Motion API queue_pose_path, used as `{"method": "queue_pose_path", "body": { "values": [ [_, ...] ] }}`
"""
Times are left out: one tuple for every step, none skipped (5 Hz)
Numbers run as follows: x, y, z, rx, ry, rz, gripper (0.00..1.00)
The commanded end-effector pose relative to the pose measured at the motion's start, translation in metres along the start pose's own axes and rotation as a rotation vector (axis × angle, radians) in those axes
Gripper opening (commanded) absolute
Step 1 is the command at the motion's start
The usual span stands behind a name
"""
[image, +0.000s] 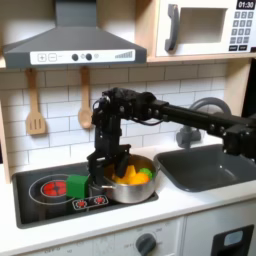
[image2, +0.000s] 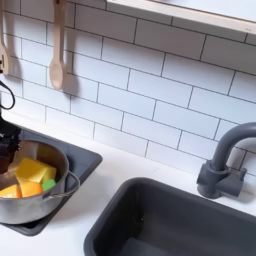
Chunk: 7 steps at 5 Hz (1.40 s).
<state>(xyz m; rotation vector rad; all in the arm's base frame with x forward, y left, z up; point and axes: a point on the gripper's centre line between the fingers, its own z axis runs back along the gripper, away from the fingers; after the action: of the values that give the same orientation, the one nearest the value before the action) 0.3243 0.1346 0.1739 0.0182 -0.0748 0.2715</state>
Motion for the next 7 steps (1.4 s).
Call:
{"method": "queue_pose_path", "body": {
  "values": [
    [-0.001, -0.004, -0.002, 0.006, -0.011, 0.002, 0.0],
    [-0.003, -0.004, -0.002, 0.003, -0.01, 0.005, 0.0],
    [-0.002, -0.003, -0.001, 0.009, -0.018, 0.015, 0.0],
    [0.001, -0.003, -0.003, 0.002, -0.021, 0.034, 0.0],
    [0.006, -0.006, -0.003, 0.002, -0.012, 0.043, 0.0],
    [0.013, -0.011, 0.002, 0.007, -0.026, 0.04, 0.0],
    [0.027, -0.021, 0.001, 0.002, -0.021, 0.037, 0.0]
  ]
}}
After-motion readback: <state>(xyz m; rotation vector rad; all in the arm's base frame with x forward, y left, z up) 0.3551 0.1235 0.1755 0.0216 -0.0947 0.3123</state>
